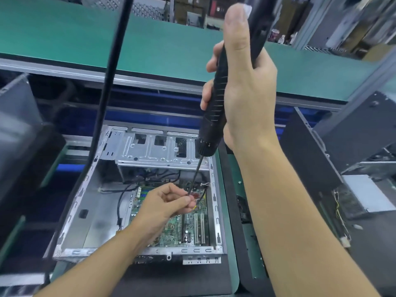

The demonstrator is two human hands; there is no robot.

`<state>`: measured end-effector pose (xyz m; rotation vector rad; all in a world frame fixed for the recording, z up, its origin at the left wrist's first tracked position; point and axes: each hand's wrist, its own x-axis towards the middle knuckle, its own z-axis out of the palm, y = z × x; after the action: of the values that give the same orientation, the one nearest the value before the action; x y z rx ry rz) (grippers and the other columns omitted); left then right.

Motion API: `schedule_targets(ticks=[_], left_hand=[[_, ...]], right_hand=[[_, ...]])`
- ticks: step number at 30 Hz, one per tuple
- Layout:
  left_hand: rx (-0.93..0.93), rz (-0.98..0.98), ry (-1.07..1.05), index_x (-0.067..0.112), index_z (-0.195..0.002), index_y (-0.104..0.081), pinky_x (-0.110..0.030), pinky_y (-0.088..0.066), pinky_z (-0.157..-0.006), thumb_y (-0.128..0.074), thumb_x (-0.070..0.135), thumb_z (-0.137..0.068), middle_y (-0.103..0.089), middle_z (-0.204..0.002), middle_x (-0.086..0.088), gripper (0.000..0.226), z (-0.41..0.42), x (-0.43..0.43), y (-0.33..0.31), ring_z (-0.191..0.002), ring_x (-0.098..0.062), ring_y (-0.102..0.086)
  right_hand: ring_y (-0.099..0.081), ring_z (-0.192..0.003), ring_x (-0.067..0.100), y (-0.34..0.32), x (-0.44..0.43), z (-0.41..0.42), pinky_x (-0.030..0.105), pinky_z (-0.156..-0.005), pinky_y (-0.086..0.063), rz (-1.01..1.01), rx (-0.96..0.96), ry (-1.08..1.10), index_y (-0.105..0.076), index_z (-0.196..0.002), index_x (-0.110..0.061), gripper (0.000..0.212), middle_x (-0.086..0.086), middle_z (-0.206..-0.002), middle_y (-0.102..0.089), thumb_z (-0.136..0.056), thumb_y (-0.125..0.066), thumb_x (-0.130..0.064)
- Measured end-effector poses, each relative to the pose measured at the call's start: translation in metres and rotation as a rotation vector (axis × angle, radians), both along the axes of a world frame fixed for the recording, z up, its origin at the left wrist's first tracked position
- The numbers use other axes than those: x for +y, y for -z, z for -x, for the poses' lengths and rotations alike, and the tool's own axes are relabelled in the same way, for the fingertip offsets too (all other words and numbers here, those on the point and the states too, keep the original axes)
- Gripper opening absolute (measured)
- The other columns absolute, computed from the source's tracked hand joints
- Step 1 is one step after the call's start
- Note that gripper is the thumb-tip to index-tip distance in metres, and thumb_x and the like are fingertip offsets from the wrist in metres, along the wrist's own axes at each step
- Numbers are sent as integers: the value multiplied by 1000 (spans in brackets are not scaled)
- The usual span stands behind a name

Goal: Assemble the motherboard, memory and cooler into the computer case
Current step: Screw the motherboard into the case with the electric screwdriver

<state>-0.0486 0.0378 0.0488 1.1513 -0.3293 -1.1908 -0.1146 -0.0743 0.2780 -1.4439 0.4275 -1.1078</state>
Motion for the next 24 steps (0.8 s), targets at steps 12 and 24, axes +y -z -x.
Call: schedule_targets(ticks=[12, 24], left_hand=[[-107, 49, 26, 14, -81, -73, -30, -60, -71, -84, 14, -65, -71, -87, -26, 19, 1, -6, 13, -84, -37, -73], [-99, 58, 22, 4, -90, -74, -29, -60, -70, -68, -9, -83, -72, -90, -26, 16, 3, -7, 22, -84, -36, -73]], right_hand=[[-51, -47, 22, 10, -3, 1, 34, -47, -48, -38, 14, 49, -54, -91, -6, 37, 7, -77, -53, -97, -59, -43], [-51, -48, 22, 13, -10, 1, 34, -48, -48, -38, 21, 31, -54, -91, -6, 35, 10, -78, -53, -99, -58, -40]])
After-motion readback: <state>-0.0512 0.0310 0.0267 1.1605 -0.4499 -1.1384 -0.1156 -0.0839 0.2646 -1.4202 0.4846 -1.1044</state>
